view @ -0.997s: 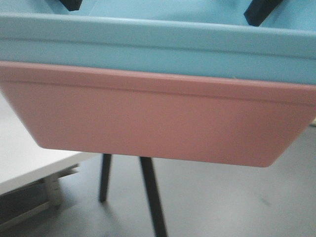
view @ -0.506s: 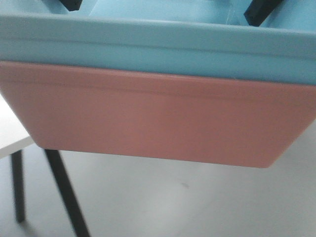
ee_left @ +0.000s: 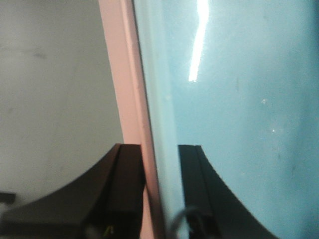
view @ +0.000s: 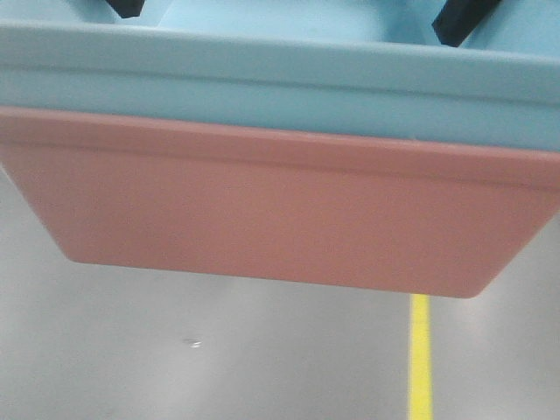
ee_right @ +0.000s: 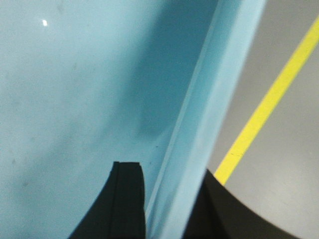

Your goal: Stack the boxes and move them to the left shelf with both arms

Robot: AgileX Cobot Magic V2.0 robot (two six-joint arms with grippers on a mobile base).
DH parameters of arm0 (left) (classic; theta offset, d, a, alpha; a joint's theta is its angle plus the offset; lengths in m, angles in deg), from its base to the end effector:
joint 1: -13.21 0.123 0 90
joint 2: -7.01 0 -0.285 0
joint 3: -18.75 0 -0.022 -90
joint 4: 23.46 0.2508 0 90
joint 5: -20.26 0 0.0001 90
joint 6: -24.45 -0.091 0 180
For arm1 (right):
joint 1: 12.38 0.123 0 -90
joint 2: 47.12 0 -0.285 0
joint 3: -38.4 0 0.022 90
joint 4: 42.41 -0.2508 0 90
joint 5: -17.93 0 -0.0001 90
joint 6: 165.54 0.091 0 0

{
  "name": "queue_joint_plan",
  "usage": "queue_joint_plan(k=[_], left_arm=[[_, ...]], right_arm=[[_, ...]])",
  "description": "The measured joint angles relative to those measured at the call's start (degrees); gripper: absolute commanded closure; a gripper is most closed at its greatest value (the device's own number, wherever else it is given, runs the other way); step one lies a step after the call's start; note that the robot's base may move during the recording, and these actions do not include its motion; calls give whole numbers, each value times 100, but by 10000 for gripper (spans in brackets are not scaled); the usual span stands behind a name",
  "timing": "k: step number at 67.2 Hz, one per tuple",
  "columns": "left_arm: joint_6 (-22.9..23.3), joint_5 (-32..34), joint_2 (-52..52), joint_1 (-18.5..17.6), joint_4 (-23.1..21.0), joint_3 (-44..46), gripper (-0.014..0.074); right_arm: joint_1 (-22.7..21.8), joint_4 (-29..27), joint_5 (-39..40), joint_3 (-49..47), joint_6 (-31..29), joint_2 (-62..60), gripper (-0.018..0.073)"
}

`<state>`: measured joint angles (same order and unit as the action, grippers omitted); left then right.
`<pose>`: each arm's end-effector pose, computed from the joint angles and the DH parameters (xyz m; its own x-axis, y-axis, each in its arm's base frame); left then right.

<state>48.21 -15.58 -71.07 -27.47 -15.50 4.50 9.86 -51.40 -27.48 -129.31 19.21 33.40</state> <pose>0.2051 -0.1666 0.3578 -0.6236 0.1453 -0.7682 0.4355 0.8806 -0.1870 0.2417 0.1098 0.3467 -0.7592 -0.1040 -0.6425 -0.3049 0.9289 0.2100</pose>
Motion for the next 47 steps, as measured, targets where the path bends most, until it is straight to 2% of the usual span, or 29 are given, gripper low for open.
queue_joint_plan(k=[47], left_arm=[[0,11,0,-4,0,0,601]], right_arm=[[-10,27,0,0,0,0,505]])
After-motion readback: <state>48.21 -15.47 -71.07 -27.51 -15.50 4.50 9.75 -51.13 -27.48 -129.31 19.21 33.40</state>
